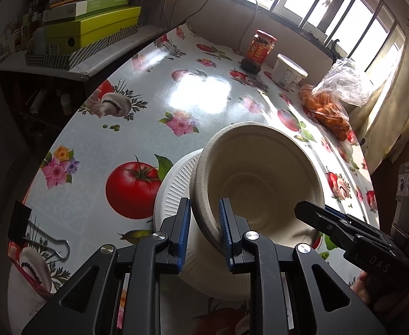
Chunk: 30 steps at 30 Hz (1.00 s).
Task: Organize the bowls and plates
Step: 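Lower the nested bowls onto the white plate stack with both tools, then open both tools and pull them back from the bowls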
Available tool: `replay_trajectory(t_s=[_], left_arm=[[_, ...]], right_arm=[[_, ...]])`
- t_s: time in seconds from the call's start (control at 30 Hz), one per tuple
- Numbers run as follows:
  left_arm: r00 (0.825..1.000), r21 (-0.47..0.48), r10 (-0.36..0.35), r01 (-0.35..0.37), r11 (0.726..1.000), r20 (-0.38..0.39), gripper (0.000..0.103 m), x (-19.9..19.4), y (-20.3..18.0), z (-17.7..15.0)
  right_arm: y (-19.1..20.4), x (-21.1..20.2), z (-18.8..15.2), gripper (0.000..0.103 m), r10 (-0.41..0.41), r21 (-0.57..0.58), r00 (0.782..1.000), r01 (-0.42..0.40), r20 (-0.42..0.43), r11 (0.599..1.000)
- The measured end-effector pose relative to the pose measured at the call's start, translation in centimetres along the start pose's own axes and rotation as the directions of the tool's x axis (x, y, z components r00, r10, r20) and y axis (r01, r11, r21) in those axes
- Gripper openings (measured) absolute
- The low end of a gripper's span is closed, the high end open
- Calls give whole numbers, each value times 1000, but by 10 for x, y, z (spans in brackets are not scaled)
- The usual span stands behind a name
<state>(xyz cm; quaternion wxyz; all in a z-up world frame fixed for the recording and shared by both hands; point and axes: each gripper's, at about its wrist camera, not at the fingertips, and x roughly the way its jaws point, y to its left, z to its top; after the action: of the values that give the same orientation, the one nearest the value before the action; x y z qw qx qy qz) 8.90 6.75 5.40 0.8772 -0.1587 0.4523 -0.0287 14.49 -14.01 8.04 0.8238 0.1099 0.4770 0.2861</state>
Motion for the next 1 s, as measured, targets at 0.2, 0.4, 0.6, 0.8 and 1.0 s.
replay_trajectory(t_s=[0.2,0.4,0.6,0.8,1.0], left_arm=[[1000,3,-1,1,1000,-2,22,1,-1,-2],[1000,7,-8,8,1000,4,23,0,-2,-1],[1000,-2,-12,12,1000,14,25,-2,0,-1],[999,1,-10,10,1000,35,25,-10,0,-2],[998,12,-16,15,1000,59,25,-20,-1,-5]], right_arm=[[3,0,-2,37,-7,-1,1000,7,3,1000],[1,-3,-2,45,-13,5,1000,12,12,1000],[-1,-8,-5,49,-14,13,1000,13,26,1000],[0,-13,-7,51,-21,7,999,20,44,1000],[2,-22,-10,52,-30,-8,997,31,71,999]])
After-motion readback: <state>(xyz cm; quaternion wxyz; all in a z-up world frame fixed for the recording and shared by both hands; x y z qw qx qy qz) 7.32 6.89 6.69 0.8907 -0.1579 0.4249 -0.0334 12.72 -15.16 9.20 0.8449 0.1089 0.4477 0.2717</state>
